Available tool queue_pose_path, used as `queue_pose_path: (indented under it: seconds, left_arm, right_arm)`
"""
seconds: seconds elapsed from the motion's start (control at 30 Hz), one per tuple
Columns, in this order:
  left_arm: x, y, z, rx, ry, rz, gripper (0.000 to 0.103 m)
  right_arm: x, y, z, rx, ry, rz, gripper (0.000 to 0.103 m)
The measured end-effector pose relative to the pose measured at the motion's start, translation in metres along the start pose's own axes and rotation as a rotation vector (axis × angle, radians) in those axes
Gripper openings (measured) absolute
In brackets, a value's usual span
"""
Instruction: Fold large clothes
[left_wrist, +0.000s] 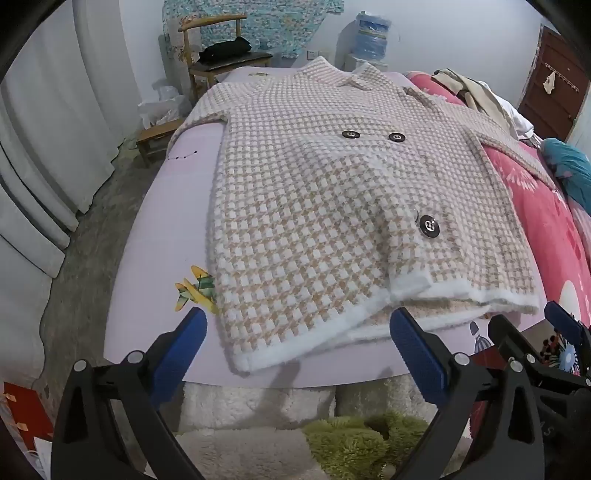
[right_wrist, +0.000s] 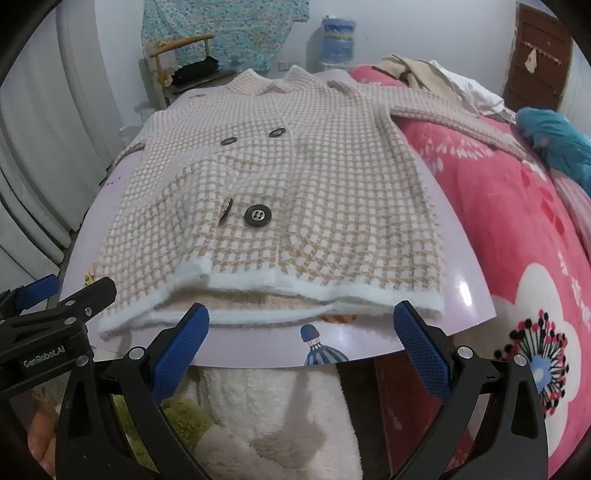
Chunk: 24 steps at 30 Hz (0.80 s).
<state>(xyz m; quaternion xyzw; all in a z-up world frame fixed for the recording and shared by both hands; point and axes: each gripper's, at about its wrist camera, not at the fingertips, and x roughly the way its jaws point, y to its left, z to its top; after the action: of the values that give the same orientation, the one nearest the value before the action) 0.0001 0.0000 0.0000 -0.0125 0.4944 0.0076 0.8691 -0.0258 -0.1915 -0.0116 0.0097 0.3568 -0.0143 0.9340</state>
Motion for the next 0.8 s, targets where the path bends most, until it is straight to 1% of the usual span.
queue_pose_path:
  seconds: [0.3, 0.43, 0.8]
  left_arm:
    - [-0.0011, 0.0004, -0.0001, -0.005, -0.008, 0.003, 0.098]
    - [0.001, -0.0011, 0.0012, -0.009, -0.011, 0.003, 0.098]
    - [-0.0011, 0.0023, 0.001, -0.012, -0.01, 0.002, 0.098]
  right_arm:
    - [-0.0005, 0.0014, 0.0004, -0.006, -0.004, -0.011, 0.096]
    - [-0.0006, 0.0065, 0.0058, -0.008, -0.001, -0.014, 0.096]
    - [-0.0036, 0.0036, 0.0031, -0.012, -0.011, -0.007, 0.096]
